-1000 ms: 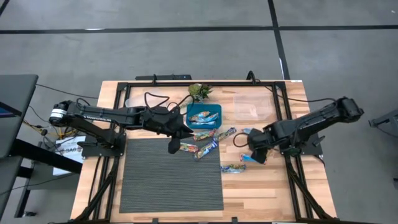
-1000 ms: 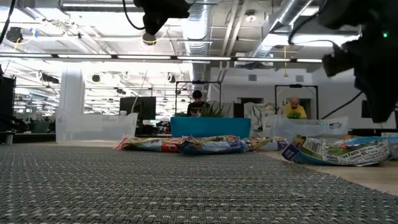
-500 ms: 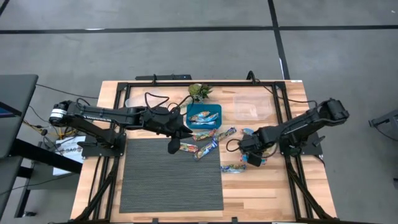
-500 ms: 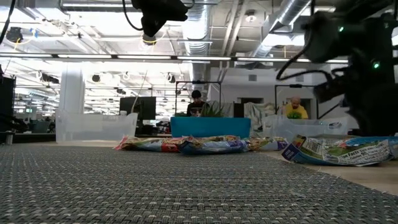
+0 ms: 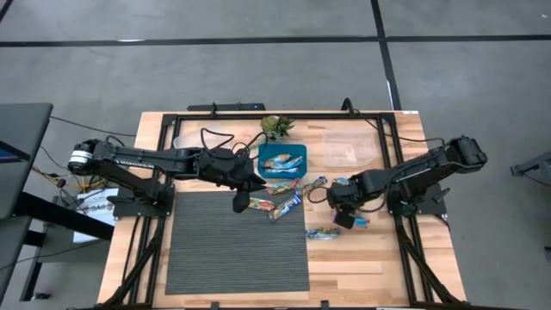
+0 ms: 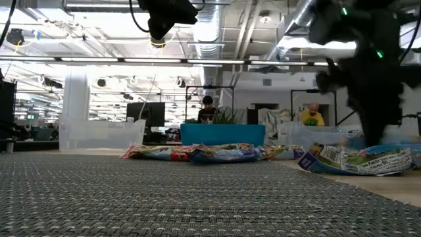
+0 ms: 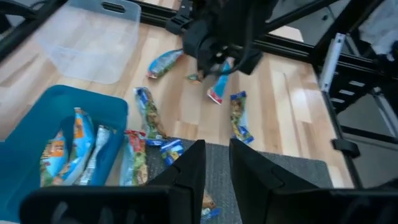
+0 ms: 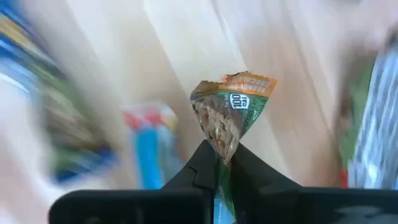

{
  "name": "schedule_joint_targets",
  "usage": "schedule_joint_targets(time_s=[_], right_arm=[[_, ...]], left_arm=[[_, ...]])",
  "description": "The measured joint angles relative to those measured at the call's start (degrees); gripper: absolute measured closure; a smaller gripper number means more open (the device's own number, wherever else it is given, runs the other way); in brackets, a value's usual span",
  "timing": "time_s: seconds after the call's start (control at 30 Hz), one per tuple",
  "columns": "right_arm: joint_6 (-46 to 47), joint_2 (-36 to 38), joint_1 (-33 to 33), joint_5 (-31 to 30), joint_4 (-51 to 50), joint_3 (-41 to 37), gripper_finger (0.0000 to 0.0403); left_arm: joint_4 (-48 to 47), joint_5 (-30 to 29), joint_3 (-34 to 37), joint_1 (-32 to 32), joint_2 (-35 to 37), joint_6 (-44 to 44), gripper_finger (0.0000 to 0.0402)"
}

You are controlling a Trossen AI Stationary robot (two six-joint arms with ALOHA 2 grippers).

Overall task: Pick and place Granola Bars by type
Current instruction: Put the yellow granola bar into the blue bin, then put the red granola bar into the right transparent bin

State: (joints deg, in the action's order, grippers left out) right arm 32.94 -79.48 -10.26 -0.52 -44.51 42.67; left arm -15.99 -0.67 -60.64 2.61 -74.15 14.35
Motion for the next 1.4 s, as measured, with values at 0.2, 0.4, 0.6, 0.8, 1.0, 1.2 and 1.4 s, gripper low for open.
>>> schedule_joint_targets(time_s=[0.2, 0.4, 0.6, 0.8, 1.0, 1.2, 1.4], right_arm=[[-4.5, 2.6, 3.7, -2.2, 5.7, 7.6, 0.037], [-14.0, -0.4, 9.8, -4.9, 10.8, 16.8, 0.0383], [-22.0, -7.3, 17.2, -5.2, 11.8, 23.9, 0.0378], [-28.7, -13.4, 22.1, -3.6, 14.7, 28.2, 0.0352], [-31.9, -15.8, 24.3, 2.3, 18.2, 29.6, 0.0321], [-31.0, -15.6, 24.7, 4.9, 17.0, 29.5, 0.0263], [-29.4, -13.3, 23.8, 5.0, 5.4, 29.4, 0.0215]], left_arm=[[-0.2, -6.1, 0.0, 0.0, 0.0, 1.4, 0.0338], [-3.8, -16.1, 0.0, 0.0, 0.0, 5.4, 0.0338], [-7.1, -19.6, 0.0, 0.0, 0.0, 8.3, 0.0338], [-7.7, -19.6, 0.0, 0.0, 0.0, 9.0, 0.0338], [-7.7, -19.5, 0.0, 0.0, 0.0, 9.0, 0.0338], [-7.7, -19.5, 0.0, 0.0, 0.0, 9.0, 0.0338], [-7.6, -19.4, 0.0, 0.0, 0.0, 9.0, 0.0338]])
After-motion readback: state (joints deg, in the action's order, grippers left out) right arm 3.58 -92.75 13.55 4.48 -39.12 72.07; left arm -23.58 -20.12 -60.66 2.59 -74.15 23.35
